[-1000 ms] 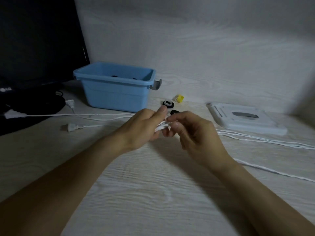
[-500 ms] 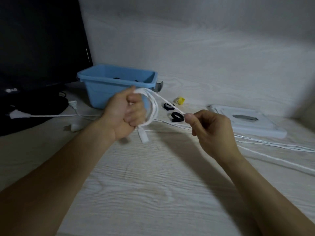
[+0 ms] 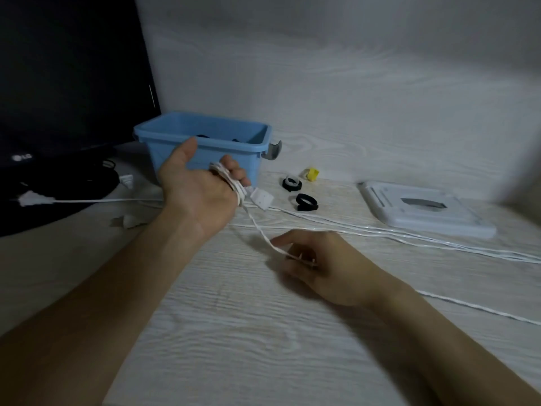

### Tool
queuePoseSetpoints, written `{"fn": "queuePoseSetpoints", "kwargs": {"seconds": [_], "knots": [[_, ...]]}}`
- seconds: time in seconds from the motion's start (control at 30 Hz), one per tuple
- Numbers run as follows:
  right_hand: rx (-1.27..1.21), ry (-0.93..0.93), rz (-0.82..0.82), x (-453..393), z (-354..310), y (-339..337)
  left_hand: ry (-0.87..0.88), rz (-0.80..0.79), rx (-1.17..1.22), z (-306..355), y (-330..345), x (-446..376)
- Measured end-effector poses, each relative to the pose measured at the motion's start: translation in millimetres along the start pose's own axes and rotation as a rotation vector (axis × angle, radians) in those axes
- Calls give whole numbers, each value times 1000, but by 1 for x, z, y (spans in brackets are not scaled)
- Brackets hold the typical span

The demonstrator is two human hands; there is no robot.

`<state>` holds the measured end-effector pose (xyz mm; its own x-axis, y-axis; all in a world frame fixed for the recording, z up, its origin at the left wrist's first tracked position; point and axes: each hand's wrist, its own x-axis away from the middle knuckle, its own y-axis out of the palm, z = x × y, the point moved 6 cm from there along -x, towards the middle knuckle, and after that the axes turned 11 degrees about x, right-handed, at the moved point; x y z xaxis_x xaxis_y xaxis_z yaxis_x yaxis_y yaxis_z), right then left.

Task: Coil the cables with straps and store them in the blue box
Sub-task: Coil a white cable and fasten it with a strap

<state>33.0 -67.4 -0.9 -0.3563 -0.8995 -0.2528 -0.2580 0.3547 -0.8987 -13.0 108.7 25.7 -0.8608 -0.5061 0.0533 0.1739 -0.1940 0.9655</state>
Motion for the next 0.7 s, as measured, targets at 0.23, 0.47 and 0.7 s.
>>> {"fn": "queuePoseSetpoints", "kwargs": {"seconds": [0.23,0.47,0.7], "knots": [[-141,25,-66,2,-7,5,41,-201,-511,-19,14,10],[-303,9,60,5,-11,-16,128,-447,-1497,-42,4,16],[-247,58,379,9,-1,-43,-12,-680,-1729,-61,7,37]]}}
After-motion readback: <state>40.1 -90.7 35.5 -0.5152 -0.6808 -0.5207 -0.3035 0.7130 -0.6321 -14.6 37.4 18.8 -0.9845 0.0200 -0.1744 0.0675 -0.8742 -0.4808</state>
